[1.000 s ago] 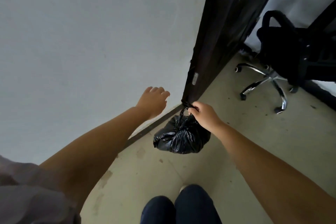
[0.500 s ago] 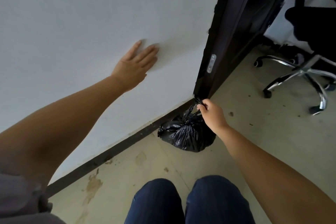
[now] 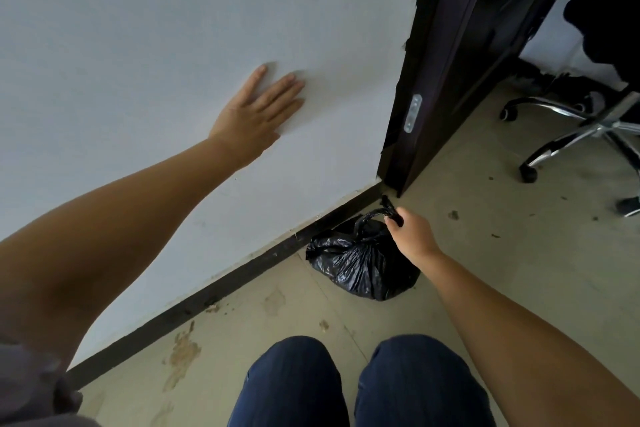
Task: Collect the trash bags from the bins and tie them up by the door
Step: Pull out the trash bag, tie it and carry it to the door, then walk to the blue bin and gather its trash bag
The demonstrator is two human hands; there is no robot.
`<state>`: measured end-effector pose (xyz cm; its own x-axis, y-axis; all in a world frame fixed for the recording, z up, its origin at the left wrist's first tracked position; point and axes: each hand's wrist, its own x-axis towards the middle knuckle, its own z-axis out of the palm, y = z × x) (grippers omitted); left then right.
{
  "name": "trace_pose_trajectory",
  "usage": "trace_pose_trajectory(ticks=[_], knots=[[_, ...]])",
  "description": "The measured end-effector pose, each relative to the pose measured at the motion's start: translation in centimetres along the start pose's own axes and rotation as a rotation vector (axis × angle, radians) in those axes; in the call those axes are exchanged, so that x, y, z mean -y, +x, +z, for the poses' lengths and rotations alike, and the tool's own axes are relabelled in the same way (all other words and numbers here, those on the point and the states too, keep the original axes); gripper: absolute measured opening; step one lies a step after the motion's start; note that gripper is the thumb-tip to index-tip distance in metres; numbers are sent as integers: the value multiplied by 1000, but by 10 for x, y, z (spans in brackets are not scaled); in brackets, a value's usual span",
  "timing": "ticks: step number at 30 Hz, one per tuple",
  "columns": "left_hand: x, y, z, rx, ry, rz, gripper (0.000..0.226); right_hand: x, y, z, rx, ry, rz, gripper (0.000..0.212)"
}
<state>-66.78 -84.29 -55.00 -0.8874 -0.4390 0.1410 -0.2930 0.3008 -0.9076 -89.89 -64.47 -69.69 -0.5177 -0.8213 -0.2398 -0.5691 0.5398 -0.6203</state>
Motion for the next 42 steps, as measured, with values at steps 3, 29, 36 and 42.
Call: trace_pose_trajectory(ticks=[3, 29, 36, 42], knots=[[2, 1, -12, 99, -114, -12, 65, 10, -1, -19, 81, -70, 65, 31], [325, -112, -257, 644, -1379, -399, 44, 377, -220, -289, 24, -558, -497, 45], [371, -233, -262, 679, -1288, -690, 41, 445, -283, -252, 43, -621, -694, 47], [397, -356, -284, 799, -1149, -1023, 40, 518, -347, -196, 203, -638, -962, 48]])
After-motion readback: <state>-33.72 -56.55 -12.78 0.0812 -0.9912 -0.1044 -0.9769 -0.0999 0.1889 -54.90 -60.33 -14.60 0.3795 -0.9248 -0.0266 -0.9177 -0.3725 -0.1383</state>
